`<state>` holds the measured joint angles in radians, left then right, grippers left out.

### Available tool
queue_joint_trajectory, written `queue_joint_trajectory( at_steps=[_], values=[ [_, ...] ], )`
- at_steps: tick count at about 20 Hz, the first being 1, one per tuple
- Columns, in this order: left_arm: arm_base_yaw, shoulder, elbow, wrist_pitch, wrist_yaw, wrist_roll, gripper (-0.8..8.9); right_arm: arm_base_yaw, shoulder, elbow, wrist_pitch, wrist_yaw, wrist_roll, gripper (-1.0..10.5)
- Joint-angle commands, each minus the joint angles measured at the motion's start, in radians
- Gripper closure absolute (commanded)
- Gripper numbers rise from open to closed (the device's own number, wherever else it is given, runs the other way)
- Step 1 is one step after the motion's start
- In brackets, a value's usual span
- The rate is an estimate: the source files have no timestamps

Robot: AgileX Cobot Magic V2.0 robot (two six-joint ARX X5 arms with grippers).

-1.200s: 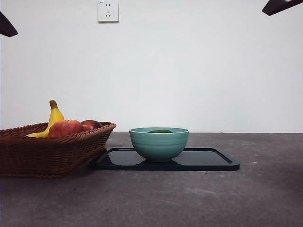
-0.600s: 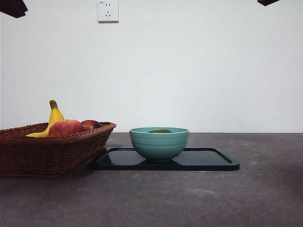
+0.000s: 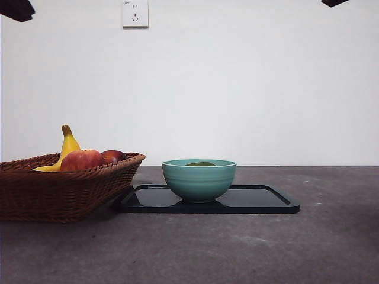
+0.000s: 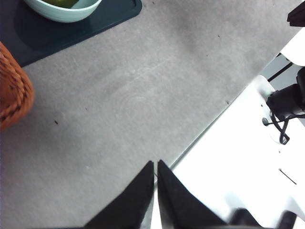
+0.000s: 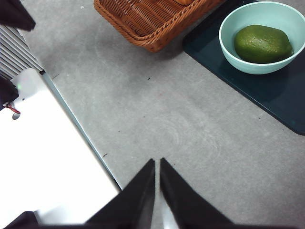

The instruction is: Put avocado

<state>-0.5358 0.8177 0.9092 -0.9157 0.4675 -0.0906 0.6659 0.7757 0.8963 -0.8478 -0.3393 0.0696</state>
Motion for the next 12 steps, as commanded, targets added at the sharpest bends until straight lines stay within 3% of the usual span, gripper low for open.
queue_joint_trajectory(
  at_steps=[1, 4, 7, 10, 12],
  values=[
    [0.036, -0.038, 0.004, 0.086, -0.042, 0.139, 8.04, 0.008, 0.006, 0.01, 0.01, -0.001, 0.008, 9.4],
    [0.173, -0.146, -0.045, 0.369, -0.122, 0.246, 8.04, 0.008, 0.006, 0.01, 0.01, -0.001, 0.008, 9.4],
    [0.336, -0.288, -0.168, 0.64, -0.228, 0.267, 8.04, 0.008, 0.006, 0.01, 0.01, -0.001, 0.008, 9.4],
    [0.451, -0.418, -0.326, 0.802, -0.369, 0.27, 8.04, 0.008, 0.006, 0.01, 0.01, -0.001, 0.008, 9.4],
    [0.493, -0.493, -0.427, 0.844, -0.412, 0.269, 8.04, 0.008, 0.006, 0.01, 0.01, -0.001, 0.008, 9.4]
  ],
)
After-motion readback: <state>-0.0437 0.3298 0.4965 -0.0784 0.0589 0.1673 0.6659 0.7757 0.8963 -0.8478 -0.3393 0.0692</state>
